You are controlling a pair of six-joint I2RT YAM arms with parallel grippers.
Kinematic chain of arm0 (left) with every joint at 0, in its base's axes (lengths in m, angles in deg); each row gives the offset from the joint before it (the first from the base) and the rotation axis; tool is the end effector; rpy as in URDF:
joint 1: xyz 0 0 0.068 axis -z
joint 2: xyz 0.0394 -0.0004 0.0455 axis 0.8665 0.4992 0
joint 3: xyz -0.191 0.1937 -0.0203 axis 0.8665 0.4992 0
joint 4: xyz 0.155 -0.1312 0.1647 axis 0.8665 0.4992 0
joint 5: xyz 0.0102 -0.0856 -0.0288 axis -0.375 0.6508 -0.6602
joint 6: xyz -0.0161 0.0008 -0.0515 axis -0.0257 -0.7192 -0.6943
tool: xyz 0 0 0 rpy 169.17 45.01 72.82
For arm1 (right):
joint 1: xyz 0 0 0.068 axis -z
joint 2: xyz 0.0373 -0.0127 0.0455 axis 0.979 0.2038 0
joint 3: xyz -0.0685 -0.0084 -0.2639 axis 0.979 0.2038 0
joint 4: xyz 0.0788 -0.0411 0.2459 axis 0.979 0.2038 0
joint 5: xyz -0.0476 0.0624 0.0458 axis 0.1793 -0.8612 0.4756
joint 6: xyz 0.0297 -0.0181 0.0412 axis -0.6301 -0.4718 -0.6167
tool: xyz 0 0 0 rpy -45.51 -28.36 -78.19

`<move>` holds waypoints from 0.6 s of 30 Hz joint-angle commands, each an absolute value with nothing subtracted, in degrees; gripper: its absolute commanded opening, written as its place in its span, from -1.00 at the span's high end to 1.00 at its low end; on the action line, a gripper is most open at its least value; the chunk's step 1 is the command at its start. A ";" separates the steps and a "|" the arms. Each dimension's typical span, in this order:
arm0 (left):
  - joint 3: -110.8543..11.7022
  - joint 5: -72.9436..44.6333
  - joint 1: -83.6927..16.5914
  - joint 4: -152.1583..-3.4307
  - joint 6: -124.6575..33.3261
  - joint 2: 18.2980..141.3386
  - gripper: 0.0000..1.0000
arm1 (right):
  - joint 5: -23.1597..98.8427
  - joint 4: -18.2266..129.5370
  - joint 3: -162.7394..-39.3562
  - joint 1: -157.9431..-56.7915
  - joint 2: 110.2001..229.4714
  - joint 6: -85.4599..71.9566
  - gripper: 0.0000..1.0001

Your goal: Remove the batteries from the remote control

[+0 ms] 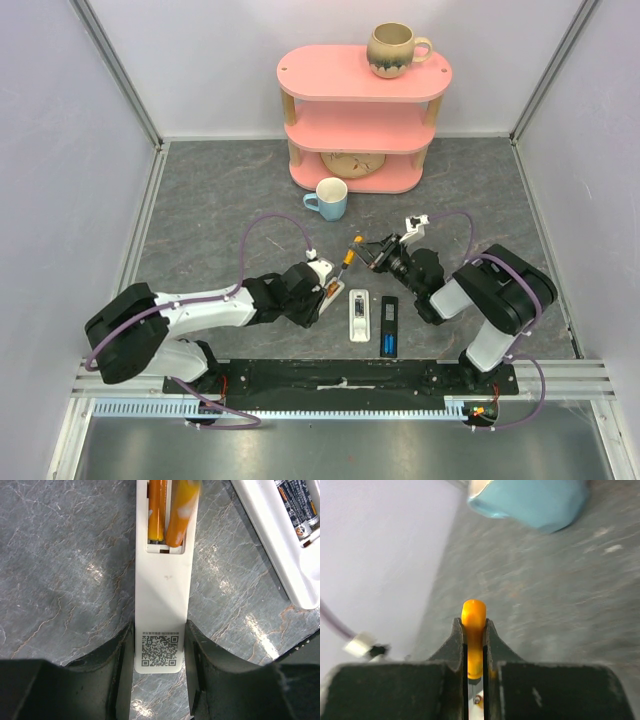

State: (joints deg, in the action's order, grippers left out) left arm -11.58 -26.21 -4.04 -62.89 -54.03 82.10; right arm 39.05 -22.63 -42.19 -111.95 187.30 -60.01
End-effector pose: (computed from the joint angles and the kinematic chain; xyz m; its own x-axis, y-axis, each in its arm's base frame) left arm 0.1381 -0.2005 0.1551 -0.7125 0.4480 -0.5401 0.5998 0.7883 -0.1374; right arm 0.2163 0.1492 0.1328 -0.5880 0.6429 -0.4908 -0.2703 0.4157 0.8684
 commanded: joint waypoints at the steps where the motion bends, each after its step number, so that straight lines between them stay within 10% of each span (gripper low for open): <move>1: -11.33 -28.92 -4.50 -66.46 -56.41 86.06 0.96 | 23.68 -45.05 -41.15 -117.53 184.21 -70.60 1.00; 18: -11.77 -29.36 -4.59 -65.67 -56.67 86.15 0.96 | 27.99 -19.06 -44.83 -117.44 172.44 -58.13 1.00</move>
State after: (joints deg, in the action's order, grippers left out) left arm -12.89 -28.37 -4.28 -67.96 -54.95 85.27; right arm 26.19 -18.08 -41.07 -117.66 179.17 -64.25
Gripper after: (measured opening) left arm 0.453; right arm 0.080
